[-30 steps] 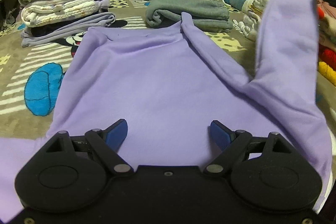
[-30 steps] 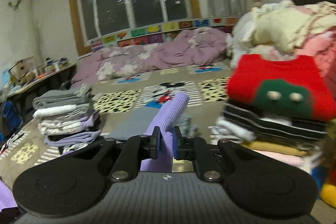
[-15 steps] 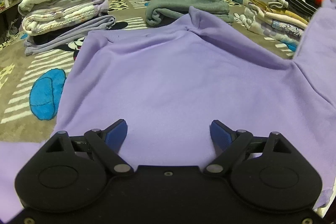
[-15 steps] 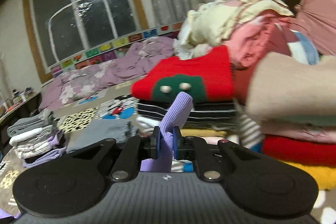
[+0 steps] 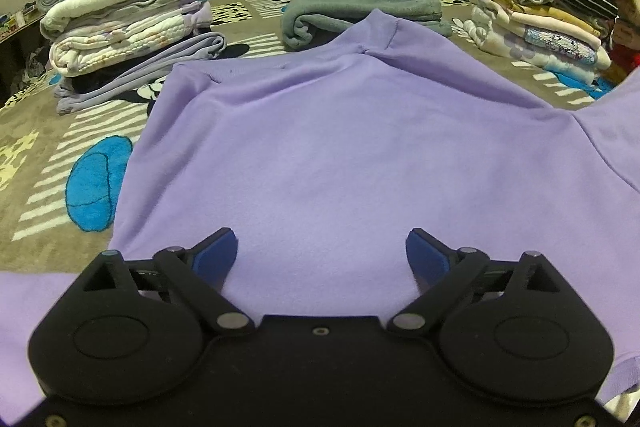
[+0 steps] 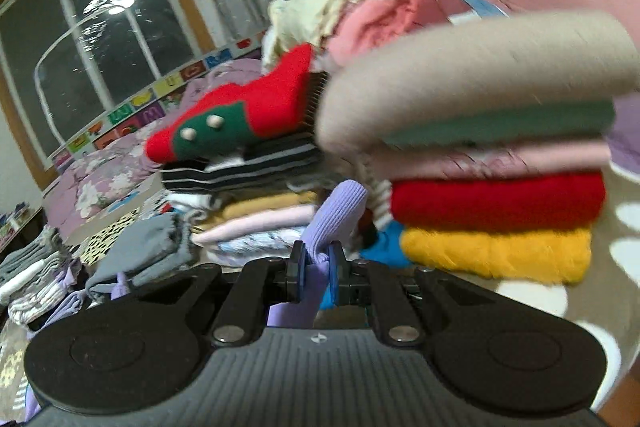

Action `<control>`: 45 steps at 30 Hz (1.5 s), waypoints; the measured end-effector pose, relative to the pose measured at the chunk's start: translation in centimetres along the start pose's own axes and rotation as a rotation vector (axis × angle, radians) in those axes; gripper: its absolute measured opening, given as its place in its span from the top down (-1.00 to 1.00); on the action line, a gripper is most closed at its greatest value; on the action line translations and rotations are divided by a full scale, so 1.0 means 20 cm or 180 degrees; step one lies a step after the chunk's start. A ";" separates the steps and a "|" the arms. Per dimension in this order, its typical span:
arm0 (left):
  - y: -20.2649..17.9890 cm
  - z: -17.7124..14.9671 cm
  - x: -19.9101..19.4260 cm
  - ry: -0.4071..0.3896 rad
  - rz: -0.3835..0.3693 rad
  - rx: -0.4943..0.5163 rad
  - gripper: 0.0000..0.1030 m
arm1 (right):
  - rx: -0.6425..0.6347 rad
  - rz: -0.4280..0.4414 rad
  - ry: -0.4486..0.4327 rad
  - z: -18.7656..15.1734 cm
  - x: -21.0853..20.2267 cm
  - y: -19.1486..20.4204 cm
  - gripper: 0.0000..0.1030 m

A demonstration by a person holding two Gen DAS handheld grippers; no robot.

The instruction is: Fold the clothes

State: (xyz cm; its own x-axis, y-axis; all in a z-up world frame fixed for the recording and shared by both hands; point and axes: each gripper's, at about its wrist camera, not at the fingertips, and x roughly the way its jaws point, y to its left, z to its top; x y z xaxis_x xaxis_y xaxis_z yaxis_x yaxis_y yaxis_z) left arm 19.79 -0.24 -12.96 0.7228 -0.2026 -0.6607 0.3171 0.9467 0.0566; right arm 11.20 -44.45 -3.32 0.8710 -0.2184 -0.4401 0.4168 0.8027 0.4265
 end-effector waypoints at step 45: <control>0.00 0.01 0.02 0.0032 -0.0022 0.0023 -0.99 | -0.0106 0.0312 0.0619 -0.10 0.58 -0.27 -0.09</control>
State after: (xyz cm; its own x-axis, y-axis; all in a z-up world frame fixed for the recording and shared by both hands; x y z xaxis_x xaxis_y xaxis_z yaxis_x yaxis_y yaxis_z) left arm 20.23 -0.38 -13.20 0.7144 -0.2065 -0.6686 0.3265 0.9434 0.0575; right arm 18.51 -50.23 -12.21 0.8390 -0.0300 -0.5432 0.3210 0.8335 0.4498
